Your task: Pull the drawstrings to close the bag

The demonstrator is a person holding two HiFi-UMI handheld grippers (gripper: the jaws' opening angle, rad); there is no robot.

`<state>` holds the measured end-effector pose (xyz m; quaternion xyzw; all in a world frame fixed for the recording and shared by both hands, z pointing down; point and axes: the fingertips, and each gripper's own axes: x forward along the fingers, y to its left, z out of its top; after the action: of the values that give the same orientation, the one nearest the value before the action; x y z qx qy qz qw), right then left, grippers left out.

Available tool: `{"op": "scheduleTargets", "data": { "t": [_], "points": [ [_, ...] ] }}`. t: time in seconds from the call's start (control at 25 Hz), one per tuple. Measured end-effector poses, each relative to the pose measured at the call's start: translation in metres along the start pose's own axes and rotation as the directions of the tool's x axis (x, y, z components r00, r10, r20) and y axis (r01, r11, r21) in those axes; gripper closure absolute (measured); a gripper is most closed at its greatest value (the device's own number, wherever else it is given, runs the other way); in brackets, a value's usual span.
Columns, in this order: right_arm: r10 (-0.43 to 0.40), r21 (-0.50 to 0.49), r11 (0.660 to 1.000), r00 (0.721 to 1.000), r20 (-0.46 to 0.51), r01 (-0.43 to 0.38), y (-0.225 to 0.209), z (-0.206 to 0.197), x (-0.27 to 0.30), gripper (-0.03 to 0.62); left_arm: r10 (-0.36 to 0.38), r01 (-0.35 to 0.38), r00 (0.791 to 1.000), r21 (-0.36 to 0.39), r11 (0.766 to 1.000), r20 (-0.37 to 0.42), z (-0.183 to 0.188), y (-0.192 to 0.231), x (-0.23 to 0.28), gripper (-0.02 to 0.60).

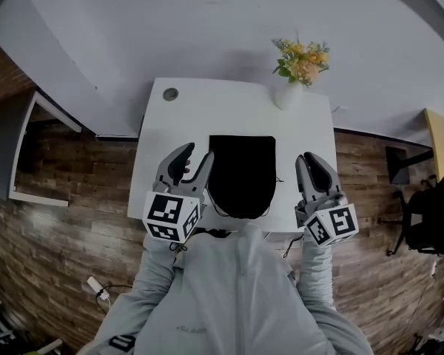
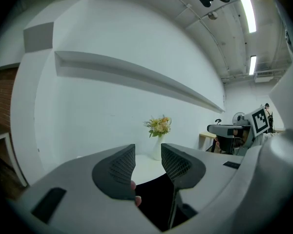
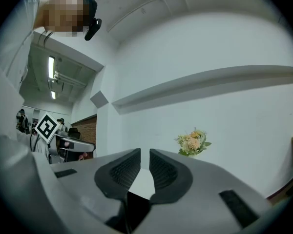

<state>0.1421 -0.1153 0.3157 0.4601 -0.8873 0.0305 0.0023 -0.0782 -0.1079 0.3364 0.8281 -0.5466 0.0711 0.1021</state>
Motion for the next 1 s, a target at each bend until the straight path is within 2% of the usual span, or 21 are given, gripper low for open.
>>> {"op": "scheduleTargets", "data": {
  "t": [0.28, 0.4, 1.0],
  "points": [
    [0.007, -0.021, 1.000, 0.999, -0.036, -0.007, 0.008, -0.008, -0.007, 0.565, 0.067, -0.065, 0.997, -0.041, 0.997, 0.040, 0.002, -0.003, -0.010, 0.542],
    [-0.010, -0.020, 1.000, 0.999, -0.053, 0.009, 0.006, -0.012, -0.010, 0.566, 0.068, -0.066, 0.997, -0.065, 0.996, 0.040, -0.002, -0.005, -0.010, 0.555],
    [-0.023, -0.014, 1.000, 0.996, -0.091, 0.022, -0.002, -0.021, -0.007, 0.566, 0.034, -0.033, 0.999, -0.038, 0.999, 0.007, -0.012, 0.000, -0.005, 0.555]
  ]
}}
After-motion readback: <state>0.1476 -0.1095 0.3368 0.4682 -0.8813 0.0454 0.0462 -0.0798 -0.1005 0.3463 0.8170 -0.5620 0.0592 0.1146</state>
